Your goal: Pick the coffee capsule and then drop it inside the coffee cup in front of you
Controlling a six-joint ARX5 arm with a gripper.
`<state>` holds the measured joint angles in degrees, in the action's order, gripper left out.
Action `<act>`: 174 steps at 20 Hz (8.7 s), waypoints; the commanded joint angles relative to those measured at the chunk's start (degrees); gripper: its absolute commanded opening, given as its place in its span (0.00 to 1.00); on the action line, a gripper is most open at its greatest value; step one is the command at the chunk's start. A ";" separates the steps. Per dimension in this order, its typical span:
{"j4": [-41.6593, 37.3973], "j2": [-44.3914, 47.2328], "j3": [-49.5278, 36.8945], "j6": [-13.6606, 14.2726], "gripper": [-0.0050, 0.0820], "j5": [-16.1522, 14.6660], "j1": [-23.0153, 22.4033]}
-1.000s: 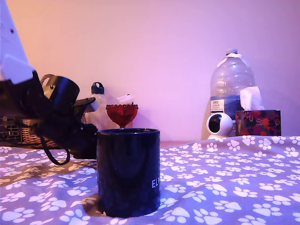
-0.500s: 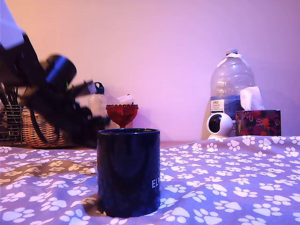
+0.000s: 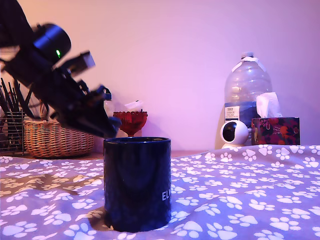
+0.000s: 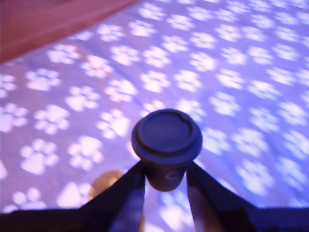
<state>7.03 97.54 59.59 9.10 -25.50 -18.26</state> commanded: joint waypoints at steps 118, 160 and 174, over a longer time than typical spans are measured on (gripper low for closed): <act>28.35 -18.10 3.19 -4.85 0.03 16.98 -27.58; -7.78 -57.11 -43.32 -12.74 0.03 9.90 16.04; 8.55 -87.25 -45.40 -16.63 0.03 12.48 16.00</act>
<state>15.64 11.16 15.70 -7.22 -13.04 -2.37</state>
